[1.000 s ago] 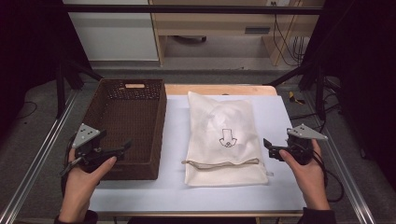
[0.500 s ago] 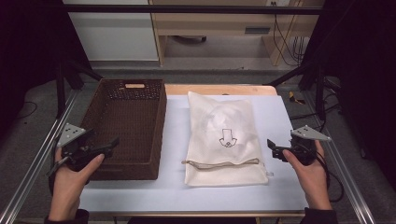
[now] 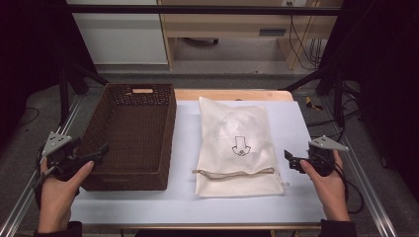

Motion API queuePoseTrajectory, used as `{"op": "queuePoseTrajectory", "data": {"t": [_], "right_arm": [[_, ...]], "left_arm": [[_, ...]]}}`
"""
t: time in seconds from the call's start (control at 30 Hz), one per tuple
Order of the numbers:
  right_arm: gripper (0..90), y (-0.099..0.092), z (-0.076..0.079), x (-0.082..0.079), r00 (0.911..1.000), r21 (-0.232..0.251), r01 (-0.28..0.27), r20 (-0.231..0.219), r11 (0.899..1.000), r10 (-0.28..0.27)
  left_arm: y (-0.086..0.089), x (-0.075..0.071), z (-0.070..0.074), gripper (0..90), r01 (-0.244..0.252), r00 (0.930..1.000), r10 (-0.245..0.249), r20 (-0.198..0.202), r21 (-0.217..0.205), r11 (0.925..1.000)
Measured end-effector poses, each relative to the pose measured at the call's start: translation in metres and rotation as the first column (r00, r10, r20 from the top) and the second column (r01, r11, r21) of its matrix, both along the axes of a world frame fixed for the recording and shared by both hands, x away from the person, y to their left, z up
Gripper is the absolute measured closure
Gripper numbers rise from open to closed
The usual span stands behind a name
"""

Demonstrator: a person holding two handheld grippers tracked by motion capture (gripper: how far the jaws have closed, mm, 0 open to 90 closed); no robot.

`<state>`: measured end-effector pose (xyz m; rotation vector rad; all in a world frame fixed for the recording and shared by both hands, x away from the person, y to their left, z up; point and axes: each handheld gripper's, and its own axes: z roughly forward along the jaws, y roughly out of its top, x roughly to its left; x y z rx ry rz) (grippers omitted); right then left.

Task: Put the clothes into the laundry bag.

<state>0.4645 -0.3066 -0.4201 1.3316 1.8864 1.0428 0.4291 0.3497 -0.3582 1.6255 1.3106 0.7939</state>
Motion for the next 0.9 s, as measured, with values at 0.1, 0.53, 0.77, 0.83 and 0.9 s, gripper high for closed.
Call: {"op": "queuePoseTrajectory", "data": {"t": [0.1,0.53,0.77,0.83,0.9], "right_arm": [[5.8,-0.001,-0.004,0.0,1.0,0.0,0.003,-0.006,1.0,-0.003],[6.9,0.009,-0.026,0.001,0.9999,-0.038,-0.008,-0.008,0.999,0.007],[7.3,0.005,-0.032,-0.001,0.9997,-0.032,0.012,-0.022,0.999,-0.013],[7.3,0.005,-0.035,-0.001,0.9992,-0.027,0.009,-0.039,1.0,-0.01],[7.3,0.005,-0.037,0.0,0.9983,-0.034,0.009,-0.057,0.999,-0.011]], "left_arm": [[0.007,0.0,-0.002,4.3,-0.018,0.9998,0.018,0.0,-0.003,0.9998],[0.026,0.0,-0.011,4.7,-0.038,0.999,0.038,0.023,0.006,0.9993],[0.036,-0.001,-0.017,5.4,-0.059,0.9981,0.058,0.021,0.013,0.9982],[0.037,-0.001,-0.018,5.4,-0.064,0.9977,0.064,0.02,0.008,0.9979],[0.038,-0.001,-0.018,5.5,-0.067,0.9976,0.067,0.019,0.007,0.9977]]}}
